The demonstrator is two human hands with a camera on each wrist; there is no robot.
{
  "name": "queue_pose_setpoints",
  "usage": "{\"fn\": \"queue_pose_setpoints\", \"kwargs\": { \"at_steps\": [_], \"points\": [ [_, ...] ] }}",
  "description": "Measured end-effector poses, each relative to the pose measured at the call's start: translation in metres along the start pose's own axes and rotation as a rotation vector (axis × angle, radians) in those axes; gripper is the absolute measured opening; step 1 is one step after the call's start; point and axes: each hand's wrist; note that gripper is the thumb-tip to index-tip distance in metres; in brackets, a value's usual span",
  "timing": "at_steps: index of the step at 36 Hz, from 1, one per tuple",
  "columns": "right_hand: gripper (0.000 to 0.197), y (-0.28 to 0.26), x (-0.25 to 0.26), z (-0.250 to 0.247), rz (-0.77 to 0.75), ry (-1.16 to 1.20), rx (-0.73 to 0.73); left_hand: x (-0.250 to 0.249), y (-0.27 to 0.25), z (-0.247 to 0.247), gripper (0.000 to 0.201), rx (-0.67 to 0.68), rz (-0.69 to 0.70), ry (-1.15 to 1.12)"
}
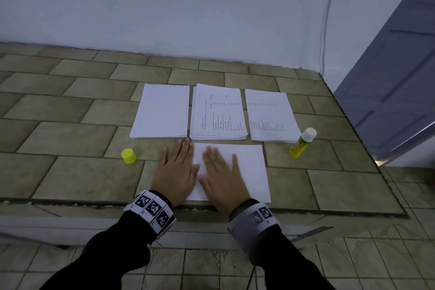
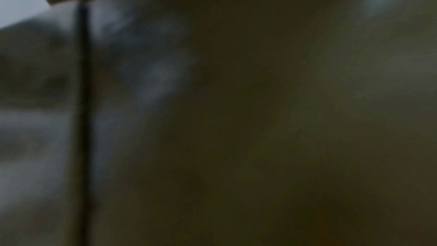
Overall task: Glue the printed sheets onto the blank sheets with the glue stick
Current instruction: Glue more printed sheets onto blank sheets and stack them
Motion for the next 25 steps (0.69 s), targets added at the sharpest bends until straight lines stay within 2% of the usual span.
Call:
{"fn": "queue_pose_setpoints", "kwargs": {
  "at_steps": [3,5,7,11,16,19,22,25],
  "points": [
    [0.083,0.003,-0.002,0.007,0.033,-0.035,-0.042,-0.001,0.001,0.001,0.063,0.01,0.008,-0.007],
    [0.092,0.001,-0.016,0.009,0.038,-0.035,-0.064,-0.001,0.0,0.001,0.064,0.015,0.001,0.001],
    [0.098,-0.003,-0.036,0.005,0.107,-0.051,-0.085,0.0,0.001,0.001,0.066,0.022,-0.008,-0.005],
    [0.093,-0.017,-0.076,-0.003,0.31,-0.047,-0.116,0.002,0.002,0.0,0.072,0.024,-0.015,-0.011],
    [0.083,-0.027,-0.083,-0.006,0.444,-0.09,-0.127,0.001,0.0,-0.001,0.077,0.053,-0.032,0.003],
    [0.077,-0.02,-0.064,-0.003,0.383,-0.111,-0.208,-0.002,0.0,-0.004,0.08,0.079,-0.034,0.005],
    [0.098,-0.011,-0.031,-0.001,0.164,-0.069,-0.155,-0.001,0.0,-0.005,0.078,0.066,-0.033,-0.011],
    [0.106,-0.002,-0.006,0.009,0.018,-0.027,-0.069,0.0,-0.001,-0.003,0.07,0.074,-0.032,0.004]
  ]
}}
Point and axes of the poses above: each hand's wrist, its own y-axis towards the middle knuckle, its own z-axis out of the palm, x = y × z, and after that the axes turned 5 degrees about x, right-handed
